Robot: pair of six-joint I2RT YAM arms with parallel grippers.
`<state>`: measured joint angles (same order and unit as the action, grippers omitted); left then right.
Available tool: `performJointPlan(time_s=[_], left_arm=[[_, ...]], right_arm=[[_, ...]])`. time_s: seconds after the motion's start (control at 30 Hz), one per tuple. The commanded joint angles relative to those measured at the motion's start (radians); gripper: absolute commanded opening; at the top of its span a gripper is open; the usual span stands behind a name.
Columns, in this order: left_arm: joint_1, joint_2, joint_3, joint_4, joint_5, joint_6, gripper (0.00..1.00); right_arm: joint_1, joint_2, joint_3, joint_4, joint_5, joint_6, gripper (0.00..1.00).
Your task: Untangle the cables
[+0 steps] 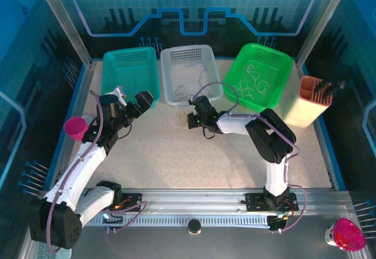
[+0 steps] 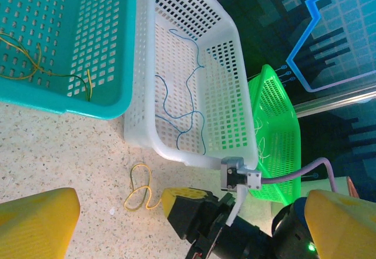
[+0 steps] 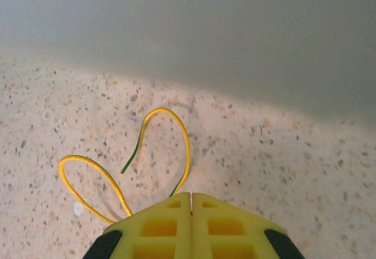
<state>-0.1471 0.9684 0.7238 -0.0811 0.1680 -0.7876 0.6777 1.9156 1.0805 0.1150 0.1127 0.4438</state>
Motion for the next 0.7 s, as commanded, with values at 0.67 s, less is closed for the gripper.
performJointPlan(time_s=[0.67], left_arm=[[-0.156, 0.024, 0.060, 0.041, 0.170, 0.266, 0.95]], right_arm=[[-0.006, -0.494, 0.028, -0.269, -0.162, -0.201, 0.00]])
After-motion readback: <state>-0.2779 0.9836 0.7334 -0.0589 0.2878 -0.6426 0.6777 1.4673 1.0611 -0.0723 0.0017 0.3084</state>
